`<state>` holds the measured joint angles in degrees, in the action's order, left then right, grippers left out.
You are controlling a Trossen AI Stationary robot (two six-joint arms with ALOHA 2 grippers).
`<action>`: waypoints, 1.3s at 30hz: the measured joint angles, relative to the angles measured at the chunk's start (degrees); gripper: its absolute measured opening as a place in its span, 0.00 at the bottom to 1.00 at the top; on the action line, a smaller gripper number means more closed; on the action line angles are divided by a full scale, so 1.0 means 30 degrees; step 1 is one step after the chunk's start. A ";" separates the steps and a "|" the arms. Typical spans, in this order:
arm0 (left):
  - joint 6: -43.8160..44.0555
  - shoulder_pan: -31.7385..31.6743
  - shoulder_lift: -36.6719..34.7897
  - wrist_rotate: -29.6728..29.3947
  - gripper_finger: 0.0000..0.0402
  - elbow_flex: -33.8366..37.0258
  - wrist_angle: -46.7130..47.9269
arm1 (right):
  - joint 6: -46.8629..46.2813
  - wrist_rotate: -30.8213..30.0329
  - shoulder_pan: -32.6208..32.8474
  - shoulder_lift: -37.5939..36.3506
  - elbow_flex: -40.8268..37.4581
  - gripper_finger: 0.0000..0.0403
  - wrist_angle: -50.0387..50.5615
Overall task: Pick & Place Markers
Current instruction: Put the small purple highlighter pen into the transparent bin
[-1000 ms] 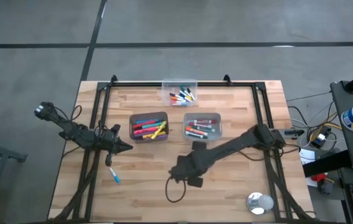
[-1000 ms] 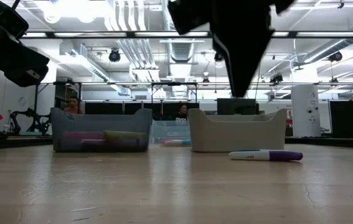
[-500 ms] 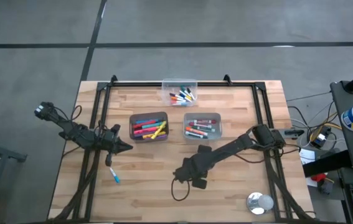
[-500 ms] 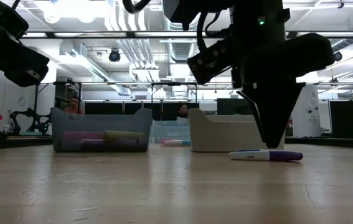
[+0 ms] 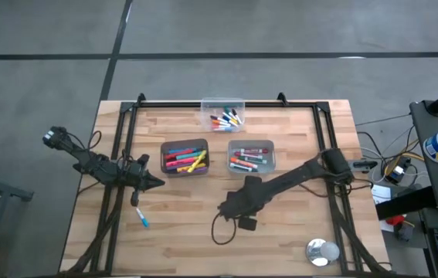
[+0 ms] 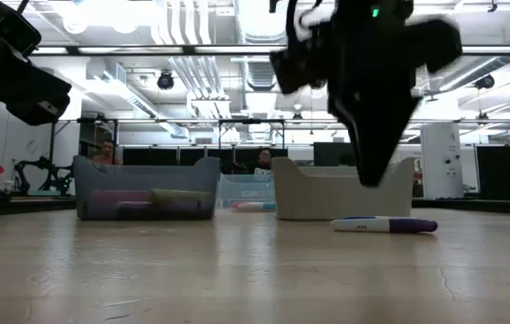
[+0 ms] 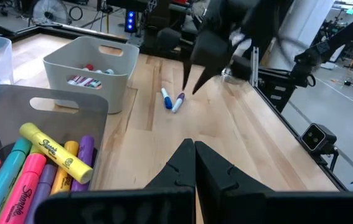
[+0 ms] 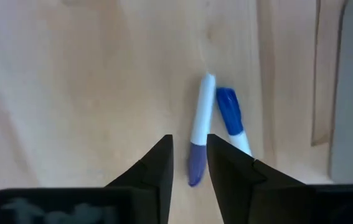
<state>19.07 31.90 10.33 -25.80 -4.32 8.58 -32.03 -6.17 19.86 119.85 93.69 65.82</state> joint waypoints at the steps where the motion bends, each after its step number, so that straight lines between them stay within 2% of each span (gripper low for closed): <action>1: 0.0000 -0.0006 0.0000 0.0003 0.00 0.0003 0.0000 | 0.0000 0.0007 -0.0012 -0.0527 -0.0415 0.23 -0.0618; 9: -0.0008 -0.0007 0.0000 0.0000 0.00 0.0000 -0.0007 | -0.2013 0.0006 -0.0089 -0.5448 -0.7151 0.18 -0.8433; 16: -0.0093 -0.0005 0.0000 0.0000 0.00 0.0002 -0.0007 | -0.4919 0.0211 0.0006 -0.6578 -1.0931 0.17 -1.1199; 24: -0.0288 -0.0003 0.0000 0.0000 0.00 0.0000 -0.0007 | -0.5010 0.0123 0.0333 -0.6556 -1.2058 0.21 -1.3778; 29: -0.0310 -0.0004 0.0000 0.0000 0.00 0.0001 -0.0007 | -0.5131 -0.0928 0.0328 -0.6541 -1.2051 0.24 -1.3537; 39: -0.0306 -0.0005 0.0000 0.0000 0.00 0.0005 -0.0007 | -0.5180 -0.1417 0.0333 -0.6541 -1.2455 0.29 -1.3547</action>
<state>18.15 31.89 10.33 -25.80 -4.30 8.56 -47.57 -10.42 20.86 100.22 56.33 25.18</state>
